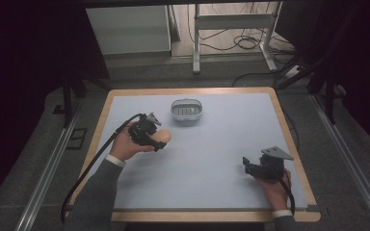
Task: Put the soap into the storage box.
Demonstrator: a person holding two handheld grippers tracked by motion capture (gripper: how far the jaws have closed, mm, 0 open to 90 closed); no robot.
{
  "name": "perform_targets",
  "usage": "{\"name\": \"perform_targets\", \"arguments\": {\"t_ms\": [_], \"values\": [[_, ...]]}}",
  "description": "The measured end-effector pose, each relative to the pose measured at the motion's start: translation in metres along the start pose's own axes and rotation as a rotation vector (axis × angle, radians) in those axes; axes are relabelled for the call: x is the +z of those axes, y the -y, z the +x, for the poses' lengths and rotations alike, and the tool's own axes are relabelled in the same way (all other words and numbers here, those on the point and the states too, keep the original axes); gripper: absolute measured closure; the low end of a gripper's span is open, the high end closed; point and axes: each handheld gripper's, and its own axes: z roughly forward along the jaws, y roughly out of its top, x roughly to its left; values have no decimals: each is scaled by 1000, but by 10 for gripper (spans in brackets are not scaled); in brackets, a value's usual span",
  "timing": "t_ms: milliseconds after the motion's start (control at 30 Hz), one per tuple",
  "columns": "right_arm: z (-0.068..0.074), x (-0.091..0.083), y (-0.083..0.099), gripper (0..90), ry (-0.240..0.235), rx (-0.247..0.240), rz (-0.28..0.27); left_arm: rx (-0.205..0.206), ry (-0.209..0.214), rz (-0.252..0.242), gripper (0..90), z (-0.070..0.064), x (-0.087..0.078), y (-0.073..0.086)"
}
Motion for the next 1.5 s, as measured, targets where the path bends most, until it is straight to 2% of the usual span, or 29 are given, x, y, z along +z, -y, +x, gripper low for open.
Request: {"name": "perform_targets", "arguments": {"t_ms": [233,800,1500], "values": [[0,0,0,120,0,1,0,1,-3,2,327,3,1,-6],[0,0,0,120,0,0,1,31,-5,13,327,6,5,-26],[0,0,0,120,0,4,0,32,-15,20,327,16,12,-48]]}}
